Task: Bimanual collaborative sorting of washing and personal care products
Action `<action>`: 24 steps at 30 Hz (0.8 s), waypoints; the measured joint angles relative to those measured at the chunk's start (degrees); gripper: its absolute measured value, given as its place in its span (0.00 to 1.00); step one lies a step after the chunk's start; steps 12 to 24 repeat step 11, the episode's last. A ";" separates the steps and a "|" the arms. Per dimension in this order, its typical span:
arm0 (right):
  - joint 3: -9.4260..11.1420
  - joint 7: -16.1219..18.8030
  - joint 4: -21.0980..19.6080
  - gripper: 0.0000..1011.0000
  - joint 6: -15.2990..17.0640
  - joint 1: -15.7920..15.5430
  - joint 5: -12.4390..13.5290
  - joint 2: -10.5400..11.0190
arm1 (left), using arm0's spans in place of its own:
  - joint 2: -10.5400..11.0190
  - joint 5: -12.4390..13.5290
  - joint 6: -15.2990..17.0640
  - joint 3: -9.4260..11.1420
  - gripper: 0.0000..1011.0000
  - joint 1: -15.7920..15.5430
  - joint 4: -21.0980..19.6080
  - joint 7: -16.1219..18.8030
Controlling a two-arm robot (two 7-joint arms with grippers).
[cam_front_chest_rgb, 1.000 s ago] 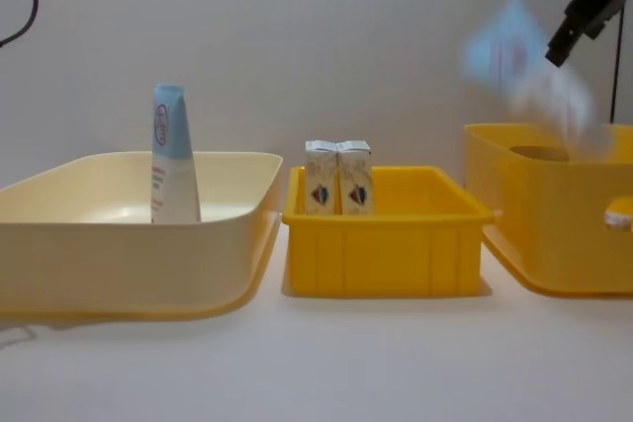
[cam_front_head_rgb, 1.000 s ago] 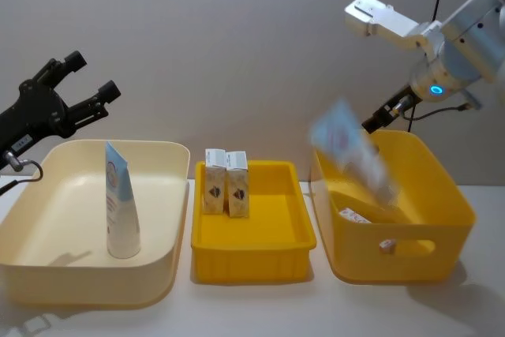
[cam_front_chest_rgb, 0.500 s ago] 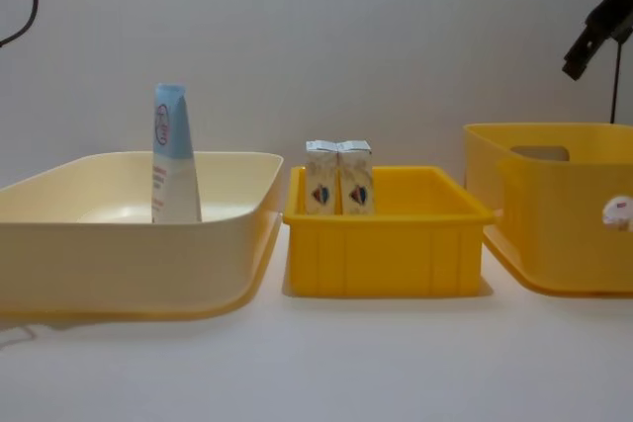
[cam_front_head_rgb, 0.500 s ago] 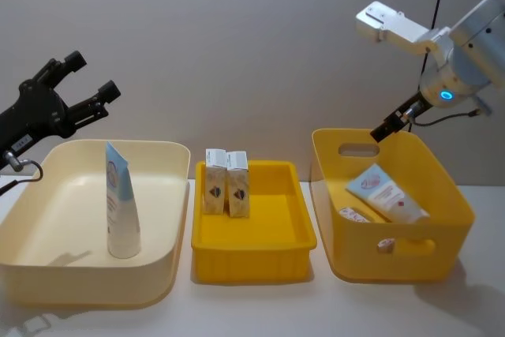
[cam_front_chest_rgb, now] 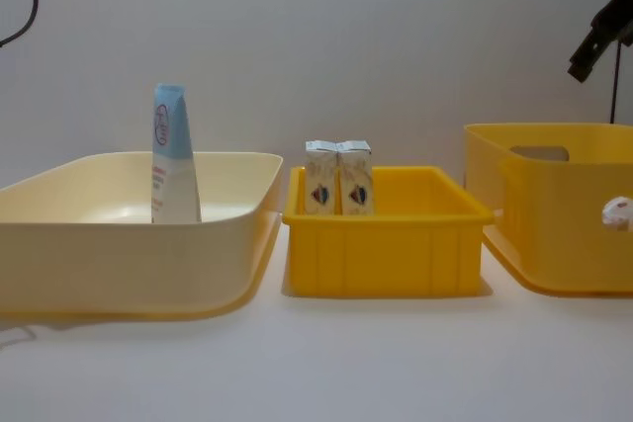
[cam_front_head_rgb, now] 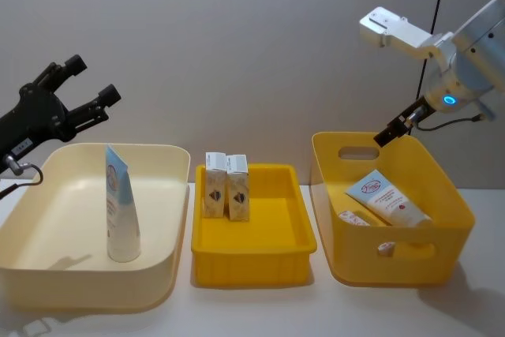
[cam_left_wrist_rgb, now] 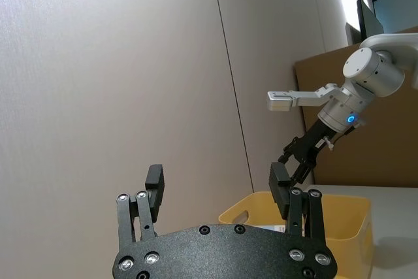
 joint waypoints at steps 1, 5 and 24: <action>0.00 0.00 0.00 0.99 0.01 0.00 -0.01 0.01 | 0.00 0.00 0.00 0.00 0.99 0.00 0.00 0.00; 0.01 0.00 -0.03 0.99 0.05 -0.02 -0.04 0.04 | 0.00 0.00 0.00 0.00 0.99 0.00 0.00 0.00; 0.01 0.00 -0.04 0.99 0.08 -0.04 -0.05 0.06 | 0.00 0.00 0.00 0.00 0.99 0.00 0.00 0.00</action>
